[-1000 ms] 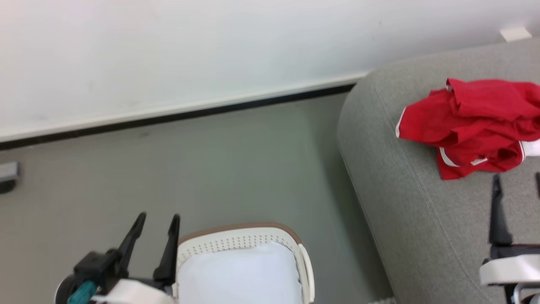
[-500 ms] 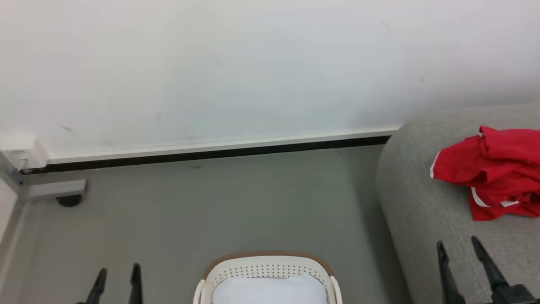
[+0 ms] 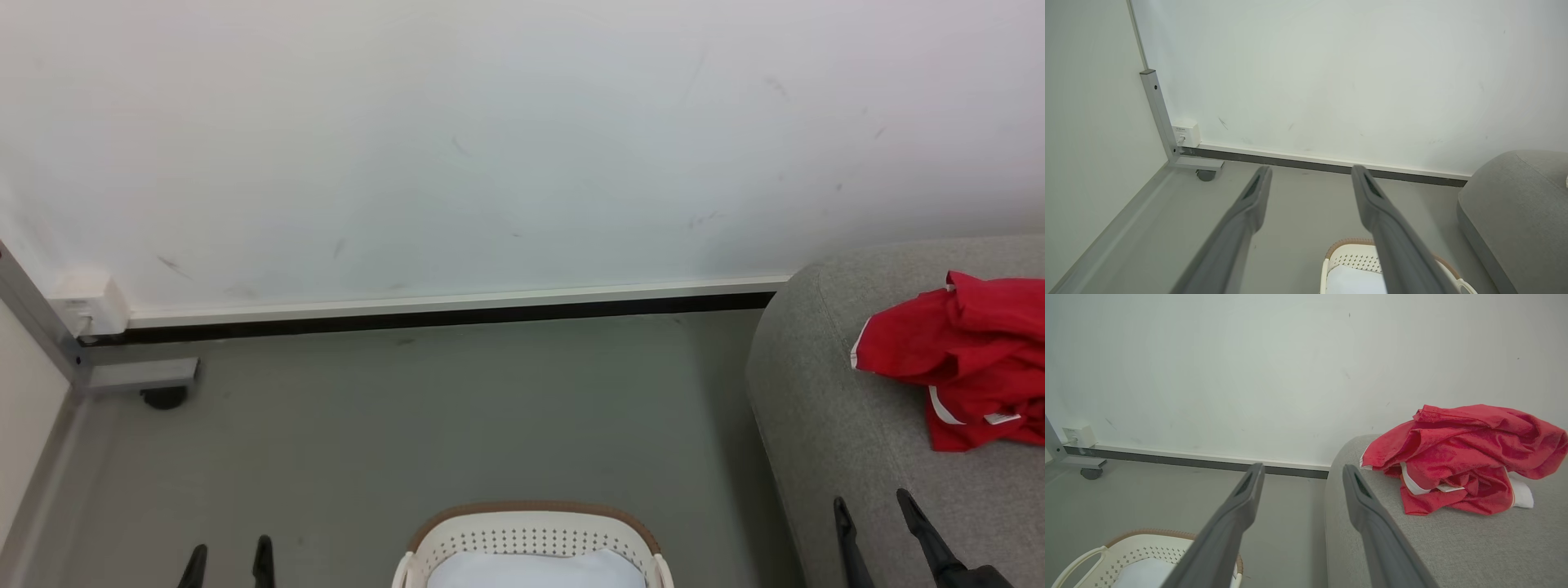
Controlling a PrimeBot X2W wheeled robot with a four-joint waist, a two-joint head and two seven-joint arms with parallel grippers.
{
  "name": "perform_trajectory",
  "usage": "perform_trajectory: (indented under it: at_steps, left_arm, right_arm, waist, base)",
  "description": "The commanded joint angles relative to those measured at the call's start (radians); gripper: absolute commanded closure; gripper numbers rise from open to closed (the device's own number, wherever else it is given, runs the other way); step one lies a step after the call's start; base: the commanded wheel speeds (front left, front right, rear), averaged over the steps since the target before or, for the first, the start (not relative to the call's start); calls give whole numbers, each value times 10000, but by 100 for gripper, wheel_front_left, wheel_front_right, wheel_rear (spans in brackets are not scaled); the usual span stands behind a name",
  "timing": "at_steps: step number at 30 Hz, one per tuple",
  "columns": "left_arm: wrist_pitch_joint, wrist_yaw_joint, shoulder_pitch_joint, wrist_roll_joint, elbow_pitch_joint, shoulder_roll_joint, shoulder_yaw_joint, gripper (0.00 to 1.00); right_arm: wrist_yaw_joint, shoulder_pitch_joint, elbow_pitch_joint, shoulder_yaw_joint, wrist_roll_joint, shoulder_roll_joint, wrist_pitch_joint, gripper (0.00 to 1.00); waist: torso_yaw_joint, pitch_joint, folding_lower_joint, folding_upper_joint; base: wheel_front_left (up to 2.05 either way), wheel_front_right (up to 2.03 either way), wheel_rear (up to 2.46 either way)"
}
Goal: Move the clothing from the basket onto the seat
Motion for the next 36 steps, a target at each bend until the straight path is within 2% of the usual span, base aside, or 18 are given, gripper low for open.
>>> perform_trajectory:
  at_steps: [1,17,18,24,36]
  left_arm:
    - [-4,-60,69,170,24,-37,88,0]
    - [-4,-538,-152,753,260,-471,578,0]
    - [-4,-569,-160,745,268,-488,592,100]
    - [50,-550,24,594,782,-638,519,100]
    - [681,-600,-434,-1744,821,-627,563,100]
  right_arm:
    - [-25,-121,44,45,37,-28,7,0]
    - [-25,-255,387,239,167,-31,7,0]
    - [-25,-255,400,242,168,-31,7,100]
    - [0,112,815,219,174,120,35,100]
    - [-2,-136,612,24,2684,94,657,100]
  waist:
    - [3,-11,1,-1]
    - [91,-87,1,-1]
    - [96,-96,1,-1]
    - [105,-93,1,-1]
    - [215,-41,1,-1]
  base:
    - [0,0,0]
    - [0,0,0]
    - [0,0,0]
    - [0,0,0]
    - [0,0,0]
